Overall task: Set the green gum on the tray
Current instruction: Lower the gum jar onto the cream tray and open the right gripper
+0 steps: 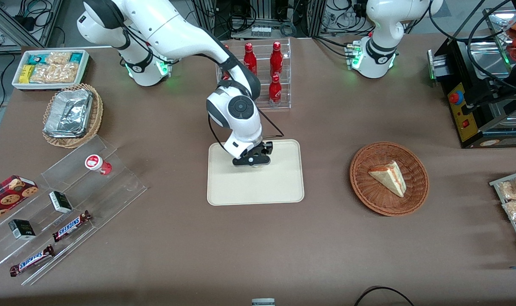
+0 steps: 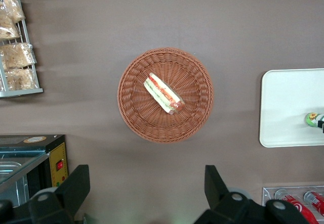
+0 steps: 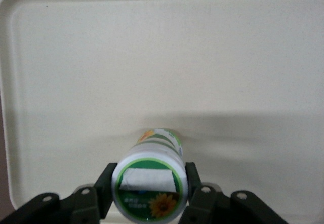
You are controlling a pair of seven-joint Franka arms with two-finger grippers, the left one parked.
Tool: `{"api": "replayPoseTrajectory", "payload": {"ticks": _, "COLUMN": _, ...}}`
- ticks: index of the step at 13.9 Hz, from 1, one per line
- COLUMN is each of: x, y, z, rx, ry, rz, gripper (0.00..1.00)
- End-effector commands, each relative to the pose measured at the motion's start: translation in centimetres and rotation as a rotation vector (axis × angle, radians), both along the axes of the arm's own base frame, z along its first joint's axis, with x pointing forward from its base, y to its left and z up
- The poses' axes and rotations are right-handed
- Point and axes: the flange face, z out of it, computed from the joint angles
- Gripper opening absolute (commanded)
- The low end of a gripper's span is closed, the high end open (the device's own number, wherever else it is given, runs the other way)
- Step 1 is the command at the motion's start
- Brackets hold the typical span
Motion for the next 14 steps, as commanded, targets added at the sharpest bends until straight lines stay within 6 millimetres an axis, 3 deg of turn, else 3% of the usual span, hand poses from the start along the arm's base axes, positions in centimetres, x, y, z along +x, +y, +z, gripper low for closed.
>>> {"api": "replayPoseTrajectory", "payload": {"ticks": 1, "x": 0.4, "y": 0.1, "z": -0.4, "rx": 0.019, "ry": -0.001, "rz": -0.022, "gripper": 0.04}}
{"api": "replayPoseTrajectory", "payload": {"ticks": 2, "x": 0.4, "y": 0.1, "z": -0.5, "rx": 0.018, "ry": 0.000, "rz": -0.022, "gripper": 0.06}}
{"api": "replayPoseTrajectory", "payload": {"ticks": 3, "x": 0.4, "y": 0.1, "z": -0.5, "rx": 0.018, "ry": 0.000, "rz": -0.022, "gripper": 0.20}}
{"api": "replayPoseTrajectory", "payload": {"ticks": 4, "x": 0.4, "y": 0.1, "z": -0.5, "rx": 0.018, "ry": 0.000, "rz": -0.022, "gripper": 0.52}}
{"api": "replayPoseTrajectory", "payload": {"ticks": 5, "x": 0.4, "y": 0.1, "z": -0.6, "rx": 0.017, "ry": 0.001, "rz": -0.024, "gripper": 0.95}}
{"api": "replayPoseTrajectory", "payload": {"ticks": 10, "x": 0.7, "y": -0.3, "z": -0.4, "rx": 0.011, "ry": 0.004, "rz": -0.029, "gripper": 0.98}}
{"api": "replayPoseTrajectory", "payload": {"ticks": 12, "x": 1.3, "y": -1.0, "z": 1.8, "rx": 0.024, "ry": -0.009, "rz": -0.039, "gripper": 0.99}}
{"api": "replayPoseTrajectory", "payload": {"ticks": 14, "x": 1.7, "y": -2.9, "z": 5.4, "rx": 0.029, "ry": -0.015, "rz": -0.048, "gripper": 0.99}}
